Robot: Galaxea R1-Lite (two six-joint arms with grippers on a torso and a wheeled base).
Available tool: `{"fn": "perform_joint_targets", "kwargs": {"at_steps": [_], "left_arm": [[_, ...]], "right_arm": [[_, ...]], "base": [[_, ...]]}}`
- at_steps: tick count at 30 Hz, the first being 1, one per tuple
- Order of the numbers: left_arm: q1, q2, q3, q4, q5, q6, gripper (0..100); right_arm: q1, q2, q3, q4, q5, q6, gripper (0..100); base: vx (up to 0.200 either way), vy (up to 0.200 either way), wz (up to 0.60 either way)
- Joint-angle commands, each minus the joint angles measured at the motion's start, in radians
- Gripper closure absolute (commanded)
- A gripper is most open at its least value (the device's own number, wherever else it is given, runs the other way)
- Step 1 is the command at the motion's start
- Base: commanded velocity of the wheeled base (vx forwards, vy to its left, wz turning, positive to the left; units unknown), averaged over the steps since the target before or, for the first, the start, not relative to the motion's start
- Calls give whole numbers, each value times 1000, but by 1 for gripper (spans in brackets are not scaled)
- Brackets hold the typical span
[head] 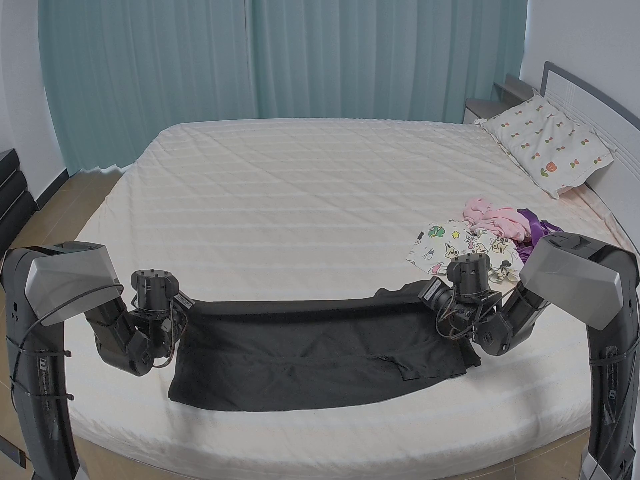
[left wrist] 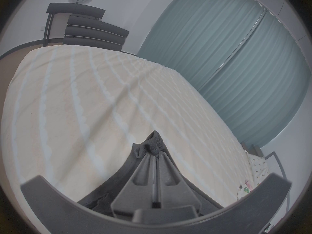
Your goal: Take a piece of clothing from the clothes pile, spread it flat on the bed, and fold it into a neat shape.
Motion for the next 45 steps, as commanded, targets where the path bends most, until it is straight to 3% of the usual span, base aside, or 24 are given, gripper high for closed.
{"fn": "perform_joint_targets", "kwargs": {"at_steps": [1,18,23,24,25,40,45], "left_arm": [[0,20,43,-2,-3,3,100],[-14,71,127,10,-66,15,100],[-15,71,178,0,-67,95,100],[-17,71,182,0,-67,97,100],[-21,69,184,4,-67,98,0],[-24,-61,325,-3,-75,86,0],[3,-190,348,6,-150,6,0]], "right_arm": [[0,-16,68,-5,3,-13,100],[18,-7,243,-97,6,-11,100],[15,-9,256,-98,27,-8,100],[17,-9,258,-98,32,-8,0],[17,-10,258,-98,32,-7,0],[-28,-138,339,-169,66,-4,0],[-67,-139,330,-166,90,-7,0]], "base": [[0,0,0],[0,0,0],[0,0,0],[0,0,0],[0,0,0],[0,0,0],[0,0,0]]}}
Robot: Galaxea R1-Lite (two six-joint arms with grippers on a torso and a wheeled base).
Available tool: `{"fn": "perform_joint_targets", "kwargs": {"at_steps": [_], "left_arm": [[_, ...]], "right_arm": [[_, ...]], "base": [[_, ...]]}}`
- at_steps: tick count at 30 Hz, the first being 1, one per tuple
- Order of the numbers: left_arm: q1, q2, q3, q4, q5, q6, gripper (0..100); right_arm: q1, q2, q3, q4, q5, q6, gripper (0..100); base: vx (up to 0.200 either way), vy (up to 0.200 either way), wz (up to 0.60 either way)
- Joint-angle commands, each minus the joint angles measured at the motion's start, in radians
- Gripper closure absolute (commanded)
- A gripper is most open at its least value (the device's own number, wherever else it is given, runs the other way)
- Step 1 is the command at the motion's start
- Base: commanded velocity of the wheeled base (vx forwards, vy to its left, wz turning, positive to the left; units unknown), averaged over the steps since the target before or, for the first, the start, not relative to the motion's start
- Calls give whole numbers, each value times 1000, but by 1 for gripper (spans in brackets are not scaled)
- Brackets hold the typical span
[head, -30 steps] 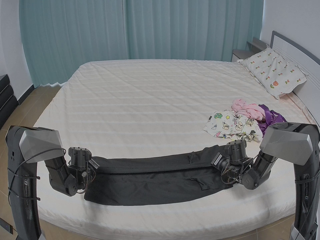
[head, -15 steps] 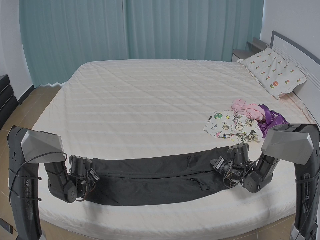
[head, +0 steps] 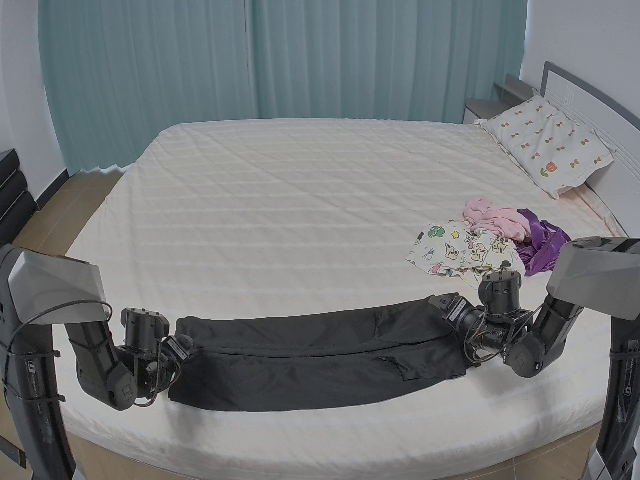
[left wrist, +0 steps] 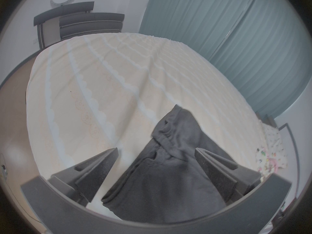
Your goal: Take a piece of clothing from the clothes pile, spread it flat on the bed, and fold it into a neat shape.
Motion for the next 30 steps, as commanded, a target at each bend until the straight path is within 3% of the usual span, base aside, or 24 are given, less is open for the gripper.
{"fn": "perform_joint_targets", "kwargs": {"at_steps": [1,4,8,14,20,21,30], "left_arm": [[30,-135,25,8,-68,-71,0],[54,-145,31,6,-136,-126,0],[80,-135,33,6,-168,-143,0],[83,-99,24,0,-169,-143,0],[83,-96,22,-2,-169,-143,0],[85,-93,21,-2,-169,-143,0],[88,-84,25,-2,-169,-144,0]], "right_arm": [[-35,-13,-4,3,22,-4,0],[-51,-7,-2,8,76,-7,0],[-77,7,-5,15,139,-15,0],[-82,76,-21,5,145,-102,0],[-79,121,-94,15,148,-106,0],[-77,130,-102,15,148,-109,100],[-88,133,-73,0,139,-106,100]], "base": [[0,0,0],[0,0,0],[0,0,0],[0,0,0],[0,0,0],[0,0,0],[0,0,0]]}}
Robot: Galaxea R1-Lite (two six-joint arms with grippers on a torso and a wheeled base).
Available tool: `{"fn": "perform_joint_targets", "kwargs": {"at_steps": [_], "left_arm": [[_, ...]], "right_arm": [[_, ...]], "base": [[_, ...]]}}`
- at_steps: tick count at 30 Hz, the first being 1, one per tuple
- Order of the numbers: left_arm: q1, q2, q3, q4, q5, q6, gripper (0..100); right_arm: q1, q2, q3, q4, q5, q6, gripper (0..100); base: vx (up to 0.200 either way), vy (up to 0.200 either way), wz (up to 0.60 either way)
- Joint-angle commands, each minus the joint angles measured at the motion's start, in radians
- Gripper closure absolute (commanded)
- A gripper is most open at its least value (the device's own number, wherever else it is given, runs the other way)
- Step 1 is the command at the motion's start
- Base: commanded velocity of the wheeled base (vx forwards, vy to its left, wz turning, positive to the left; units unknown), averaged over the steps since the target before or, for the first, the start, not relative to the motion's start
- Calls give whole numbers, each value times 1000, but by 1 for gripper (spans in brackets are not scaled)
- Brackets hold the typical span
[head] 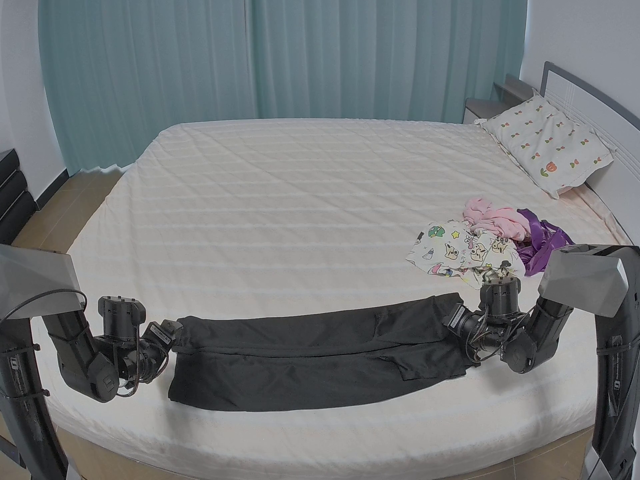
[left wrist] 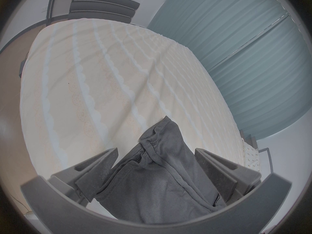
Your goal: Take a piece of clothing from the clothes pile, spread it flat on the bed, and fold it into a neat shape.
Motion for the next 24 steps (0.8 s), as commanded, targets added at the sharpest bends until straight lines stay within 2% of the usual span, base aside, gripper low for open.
{"fn": "perform_joint_targets", "kwargs": {"at_steps": [1,24], "left_arm": [[4,8,5,-1,0,-1,0],[16,34,0,-1,0,-1,0]], "right_arm": [[-13,9,15,-7,0,4,100],[-45,-11,61,-48,0,12,100]], "base": [[0,0,0],[0,0,0]]}}
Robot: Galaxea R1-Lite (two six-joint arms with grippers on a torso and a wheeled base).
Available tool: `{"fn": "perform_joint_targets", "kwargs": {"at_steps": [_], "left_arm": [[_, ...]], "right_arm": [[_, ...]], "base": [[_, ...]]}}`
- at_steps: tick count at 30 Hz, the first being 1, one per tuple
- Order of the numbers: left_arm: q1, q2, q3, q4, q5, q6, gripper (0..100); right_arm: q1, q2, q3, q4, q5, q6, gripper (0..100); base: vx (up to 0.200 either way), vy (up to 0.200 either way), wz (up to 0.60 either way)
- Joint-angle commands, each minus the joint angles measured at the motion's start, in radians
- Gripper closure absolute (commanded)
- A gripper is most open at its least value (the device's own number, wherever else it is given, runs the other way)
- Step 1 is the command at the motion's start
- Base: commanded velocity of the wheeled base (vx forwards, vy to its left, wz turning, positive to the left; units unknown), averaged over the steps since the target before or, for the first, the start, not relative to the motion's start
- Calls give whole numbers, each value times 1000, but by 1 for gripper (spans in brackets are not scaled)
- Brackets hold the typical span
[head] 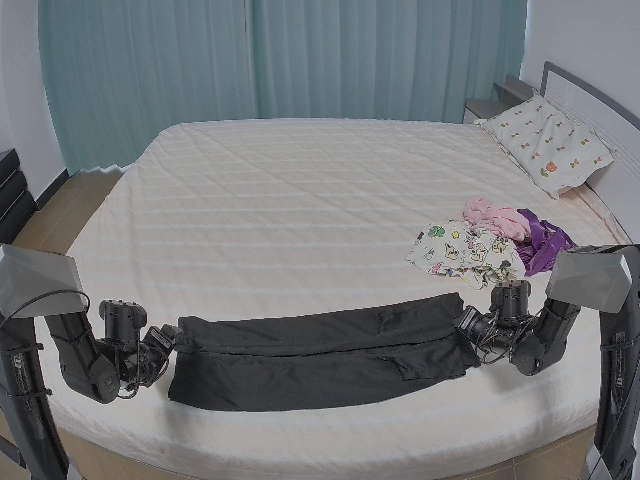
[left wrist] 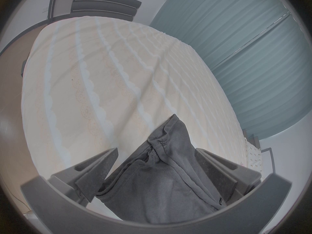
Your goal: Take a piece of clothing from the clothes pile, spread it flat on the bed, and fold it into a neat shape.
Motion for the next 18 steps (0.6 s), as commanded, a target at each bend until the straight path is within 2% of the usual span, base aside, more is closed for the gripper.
{"fn": "perform_joint_targets", "kwargs": {"at_steps": [1,14,16,18], "left_arm": [[7,10,-2,0,0,-1,0],[18,-23,-47,10,0,1,0],[16,-22,-76,18,-11,7,0],[21,-13,-152,73,-55,45,0]], "right_arm": [[-6,2,-3,-17,0,0,100],[-29,6,4,-37,2,-1,100],[-25,8,6,-37,3,-1,100],[-21,6,7,-37,3,-1,100]], "base": [[0,0,0],[0,0,0],[0,0,0],[0,0,0]]}}
